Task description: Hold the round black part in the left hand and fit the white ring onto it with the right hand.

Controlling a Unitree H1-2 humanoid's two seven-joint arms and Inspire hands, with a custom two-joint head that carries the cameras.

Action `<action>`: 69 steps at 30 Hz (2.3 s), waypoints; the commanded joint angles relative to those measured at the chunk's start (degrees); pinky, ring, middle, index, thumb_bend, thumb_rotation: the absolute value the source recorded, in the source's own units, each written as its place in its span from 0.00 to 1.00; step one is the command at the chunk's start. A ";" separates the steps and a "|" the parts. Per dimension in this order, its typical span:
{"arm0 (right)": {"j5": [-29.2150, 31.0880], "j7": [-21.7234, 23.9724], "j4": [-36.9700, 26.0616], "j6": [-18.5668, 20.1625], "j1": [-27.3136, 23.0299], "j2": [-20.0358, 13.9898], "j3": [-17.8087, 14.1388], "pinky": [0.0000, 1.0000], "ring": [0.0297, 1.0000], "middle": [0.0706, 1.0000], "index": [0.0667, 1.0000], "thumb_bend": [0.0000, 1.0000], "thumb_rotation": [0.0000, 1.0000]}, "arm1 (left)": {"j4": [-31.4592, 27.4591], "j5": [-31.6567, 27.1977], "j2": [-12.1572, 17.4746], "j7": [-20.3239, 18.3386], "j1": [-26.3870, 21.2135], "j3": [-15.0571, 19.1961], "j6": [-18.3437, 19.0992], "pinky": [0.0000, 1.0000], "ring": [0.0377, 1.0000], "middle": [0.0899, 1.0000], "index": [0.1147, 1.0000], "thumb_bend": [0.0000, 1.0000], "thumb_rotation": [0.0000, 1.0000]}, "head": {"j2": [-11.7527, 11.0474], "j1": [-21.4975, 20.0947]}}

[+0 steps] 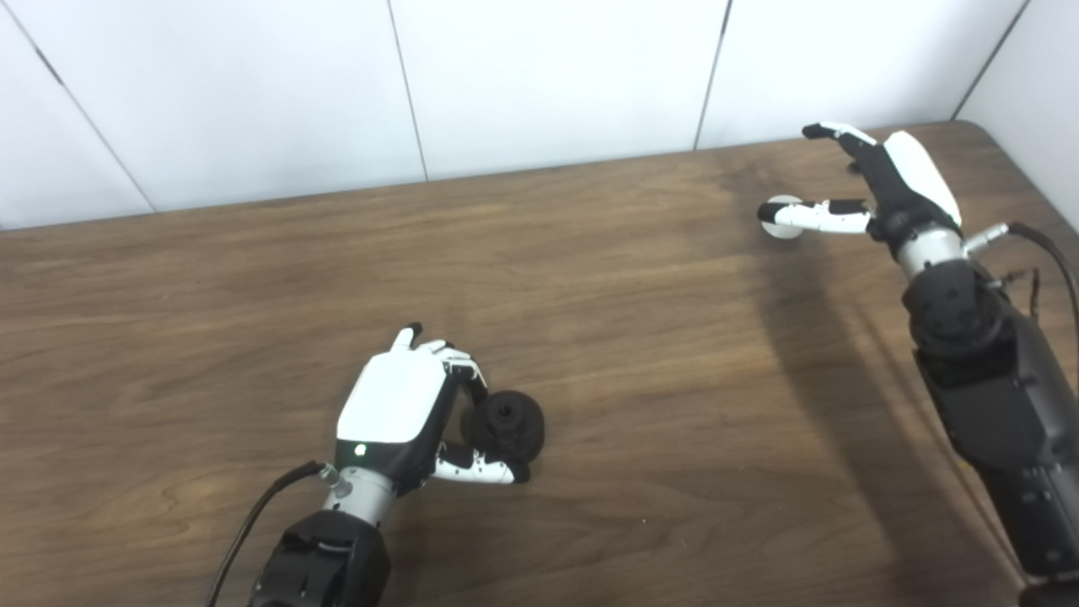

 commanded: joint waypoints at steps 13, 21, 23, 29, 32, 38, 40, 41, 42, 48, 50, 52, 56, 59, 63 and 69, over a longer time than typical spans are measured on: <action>-7.04 3.82 12.98 -1.89 -11.52 -6.32 8.78 1.00 1.00 0.95 0.78 0.83 0.32 | 1.47 0.10 1.68 -0.62 0.89 1.25 -0.67 1.00 0.85 0.73 0.42 0.52 0.06 | -0.38 -0.85; -8.66 4.62 17.88 -0.87 -14.68 -6.34 11.35 1.00 1.00 0.95 0.76 0.85 0.31 | 1.71 -0.14 1.83 -0.57 0.72 1.08 -0.82 1.00 0.85 0.73 0.42 0.52 0.06 | -0.48 -1.15; -9.27 4.74 18.75 -0.79 -15.16 -6.32 11.95 1.00 1.00 0.95 0.76 0.84 0.31 | 1.48 0.12 1.78 -0.99 0.68 0.97 -0.63 1.00 0.85 0.73 0.42 0.52 0.06 | -0.50 -1.07; -10.57 5.54 21.07 -0.15 -16.39 -6.32 13.65 1.00 0.99 0.94 0.72 0.83 0.30 | 1.37 -0.07 1.80 -1.10 0.86 1.03 -0.61 1.00 0.85 0.73 0.42 0.53 0.06 | -0.48 -0.90; -10.71 5.91 21.01 -0.17 -16.35 -6.25 13.79 1.00 0.99 0.94 0.71 0.83 0.30 | 1.09 -0.06 2.00 -1.27 1.01 1.05 -0.65 1.00 0.85 0.73 0.42 0.53 0.06 | -0.39 -0.76; -10.68 5.56 21.74 -1.08 -16.48 -6.17 13.93 1.00 0.99 0.94 0.68 0.81 0.29 | 0.94 -0.11 1.94 -1.46 1.14 1.14 -0.52 1.00 0.85 0.74 0.42 0.53 0.06 | -0.35 -0.83; -10.77 5.35 21.96 -1.35 -16.51 -6.15 13.99 1.00 0.99 0.93 0.67 0.81 0.29 | 1.01 0.13 1.91 -1.60 1.13 1.03 -0.45 1.00 0.85 0.74 0.42 0.53 0.06 | -0.46 -0.54; -10.72 5.23 22.24 -1.44 -16.56 -6.10 13.96 1.00 0.99 0.93 0.67 0.80 0.29 | 1.04 0.20 1.85 -1.61 1.16 1.00 -0.39 1.00 0.85 0.74 0.42 0.53 0.06 | -0.46 -0.54; -10.68 5.10 22.50 -1.52 -16.61 -6.06 13.94 1.00 0.99 0.93 0.67 0.80 0.29 | 1.07 0.16 1.77 -1.46 1.21 0.99 -0.39 1.00 0.85 0.74 0.42 0.53 0.06 | -0.46 -0.54; -9.98 4.00 22.99 -2.93 -16.37 -5.88 13.35 1.00 0.99 0.92 0.64 0.79 0.27 | 0.78 0.74 1.60 -2.11 1.11 0.73 -0.11 1.00 0.85 0.74 0.42 0.53 0.06 | -0.46 -0.54; -10.05 4.02 22.84 -2.85 -16.29 -5.87 13.35 1.00 0.99 0.92 0.64 0.78 0.27 | 0.81 0.63 1.58 -2.00 1.08 0.75 -0.17 1.00 0.85 0.74 0.42 0.53 0.06 | -0.46 -0.54; -10.06 3.90 22.88 -3.17 -16.21 -5.93 13.41 1.00 0.98 0.91 0.64 0.78 0.28 | 0.76 0.62 1.54 -1.91 1.10 0.75 -0.18 1.00 0.85 0.74 0.42 0.53 0.06 | -0.46 -0.54; -10.05 3.43 23.27 -3.79 -16.10 -5.96 13.39 1.00 0.98 0.91 0.62 0.78 0.26 | 0.66 0.68 1.50 -2.19 1.05 0.77 -0.02 1.00 0.85 0.74 0.42 0.53 0.06 | -0.46 -0.28; -10.12 3.49 23.00 -3.68 -15.93 -5.96 13.42 1.00 0.97 0.90 0.62 0.77 0.25 | 0.86 0.97 1.59 -1.99 1.03 0.68 -0.12 1.00 0.85 0.74 0.42 0.52 0.06 | -0.49 -0.10; -9.79 3.40 23.26 -4.08 -15.70 -6.01 13.27 1.00 0.96 0.89 0.60 0.77 0.25 | 0.81 0.88 1.43 -2.22 1.05 0.70 0.07 1.00 0.85 0.74 0.42 0.53 0.06 | -0.45 0.01; -9.62 3.79 22.87 -3.48 -15.36 -6.02 13.09 1.00 0.96 0.88 0.48 0.57 0.17 | 0.68 0.86 1.44 -2.15 1.04 0.73 0.01 1.00 0.85 0.74 0.42 0.53 0.06 | -0.45 0.01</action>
